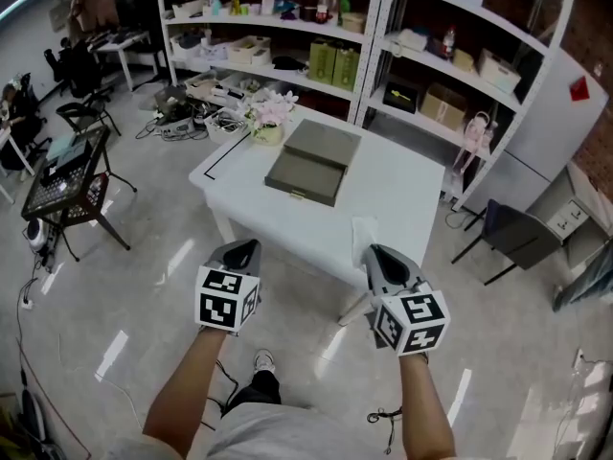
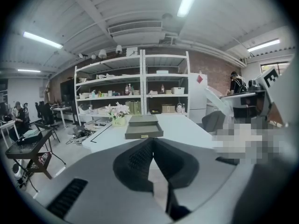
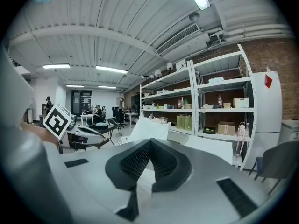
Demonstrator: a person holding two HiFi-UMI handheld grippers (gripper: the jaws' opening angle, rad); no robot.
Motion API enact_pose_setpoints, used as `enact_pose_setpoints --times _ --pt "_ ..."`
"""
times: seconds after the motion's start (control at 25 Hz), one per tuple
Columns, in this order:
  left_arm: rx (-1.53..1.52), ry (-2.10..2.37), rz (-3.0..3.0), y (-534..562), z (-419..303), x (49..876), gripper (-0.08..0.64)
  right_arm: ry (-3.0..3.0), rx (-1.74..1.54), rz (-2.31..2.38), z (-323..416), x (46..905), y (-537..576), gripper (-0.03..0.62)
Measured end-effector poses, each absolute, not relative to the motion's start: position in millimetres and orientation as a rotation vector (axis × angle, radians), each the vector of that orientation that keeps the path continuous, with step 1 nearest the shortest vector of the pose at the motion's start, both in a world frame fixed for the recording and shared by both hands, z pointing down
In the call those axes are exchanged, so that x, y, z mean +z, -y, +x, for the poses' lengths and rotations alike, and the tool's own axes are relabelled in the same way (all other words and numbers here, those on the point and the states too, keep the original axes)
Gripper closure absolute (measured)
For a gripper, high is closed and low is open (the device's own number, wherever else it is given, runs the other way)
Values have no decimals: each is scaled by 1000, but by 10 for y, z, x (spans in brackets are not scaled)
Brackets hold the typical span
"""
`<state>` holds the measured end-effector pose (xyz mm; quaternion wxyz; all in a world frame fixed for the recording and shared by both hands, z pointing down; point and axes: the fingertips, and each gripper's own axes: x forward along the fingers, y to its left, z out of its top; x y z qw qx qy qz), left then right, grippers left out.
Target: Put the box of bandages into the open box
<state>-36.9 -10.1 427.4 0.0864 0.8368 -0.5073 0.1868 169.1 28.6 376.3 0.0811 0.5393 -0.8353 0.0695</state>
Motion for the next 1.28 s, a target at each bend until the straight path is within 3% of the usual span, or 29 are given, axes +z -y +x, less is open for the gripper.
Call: enact_pose_setpoints --times 1.28 --pt "513 1315 2606 2039 -1092 4253 555 2303 286 1710 1002 3751 1423 589"
